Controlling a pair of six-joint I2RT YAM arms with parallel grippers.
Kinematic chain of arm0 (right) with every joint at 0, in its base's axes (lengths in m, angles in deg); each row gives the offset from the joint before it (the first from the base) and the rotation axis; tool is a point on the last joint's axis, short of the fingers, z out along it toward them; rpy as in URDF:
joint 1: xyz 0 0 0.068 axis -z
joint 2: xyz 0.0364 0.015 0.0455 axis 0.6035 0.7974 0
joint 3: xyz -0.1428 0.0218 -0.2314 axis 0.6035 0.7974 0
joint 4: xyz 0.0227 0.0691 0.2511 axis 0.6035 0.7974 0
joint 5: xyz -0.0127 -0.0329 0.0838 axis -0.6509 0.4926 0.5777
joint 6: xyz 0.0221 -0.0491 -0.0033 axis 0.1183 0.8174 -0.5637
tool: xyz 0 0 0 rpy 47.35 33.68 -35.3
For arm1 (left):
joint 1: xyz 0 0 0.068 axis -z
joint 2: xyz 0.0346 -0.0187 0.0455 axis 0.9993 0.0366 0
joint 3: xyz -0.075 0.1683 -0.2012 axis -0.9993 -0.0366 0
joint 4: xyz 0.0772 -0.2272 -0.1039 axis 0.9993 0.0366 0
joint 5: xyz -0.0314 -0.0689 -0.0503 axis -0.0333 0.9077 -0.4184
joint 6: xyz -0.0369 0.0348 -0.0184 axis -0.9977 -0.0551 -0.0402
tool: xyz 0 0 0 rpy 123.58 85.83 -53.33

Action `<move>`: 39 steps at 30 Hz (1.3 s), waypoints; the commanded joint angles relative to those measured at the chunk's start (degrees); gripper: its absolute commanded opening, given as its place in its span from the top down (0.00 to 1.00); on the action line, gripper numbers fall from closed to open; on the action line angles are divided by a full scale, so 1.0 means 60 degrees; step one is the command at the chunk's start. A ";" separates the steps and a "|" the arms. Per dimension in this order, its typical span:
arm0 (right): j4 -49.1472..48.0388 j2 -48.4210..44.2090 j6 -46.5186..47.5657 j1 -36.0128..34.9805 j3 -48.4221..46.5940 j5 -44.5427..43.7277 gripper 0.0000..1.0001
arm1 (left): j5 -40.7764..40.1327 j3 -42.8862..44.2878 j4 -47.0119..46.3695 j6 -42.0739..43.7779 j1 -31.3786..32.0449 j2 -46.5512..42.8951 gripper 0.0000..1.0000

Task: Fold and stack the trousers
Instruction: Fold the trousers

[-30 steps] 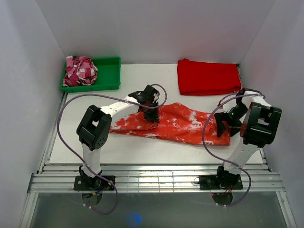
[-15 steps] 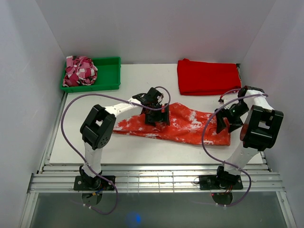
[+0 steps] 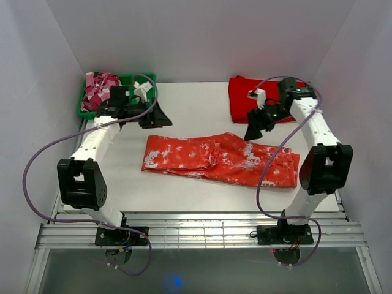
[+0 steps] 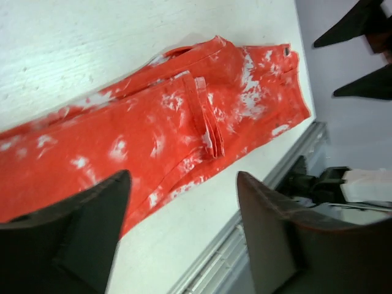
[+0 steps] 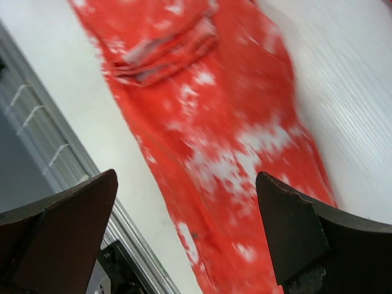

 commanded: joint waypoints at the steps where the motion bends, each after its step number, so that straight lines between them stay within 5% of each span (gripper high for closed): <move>1: -0.0548 0.0793 -0.0486 -0.1516 -0.0782 0.1470 0.00 | 0.3129 -0.0931 0.1244 0.1367 -0.1094 0.0105 0.26; 9: -0.0695 0.3592 -0.0984 -0.4051 -0.3115 0.2173 0.15 | 0.3929 -0.1898 0.0544 0.1237 -0.1493 0.1027 0.42; 15: -0.2027 0.4311 -0.1922 -0.4200 -0.1200 0.2527 0.25 | 0.2729 -0.2733 -0.0014 0.0972 -0.1816 0.2052 0.50; 22: -0.3697 0.4003 -0.2903 -0.4200 0.1919 0.1635 0.28 | 0.1367 -0.3393 -0.0102 0.1411 -0.3367 0.3225 0.53; 27: -0.3816 0.4399 -0.2919 -0.4200 0.2333 0.1150 0.29 | 0.0926 -0.3145 0.0176 0.1792 -0.3398 0.3373 0.54; 35: -0.2382 0.2456 -0.1089 -0.4200 0.1792 0.1456 0.27 | 0.2942 -0.2808 0.1435 0.3667 -0.3515 0.1353 0.52; 39: -0.1985 0.1865 -0.0604 -0.4287 0.1952 0.1750 0.35 | 0.3721 -0.2836 0.1977 0.3814 -0.3501 0.0692 0.52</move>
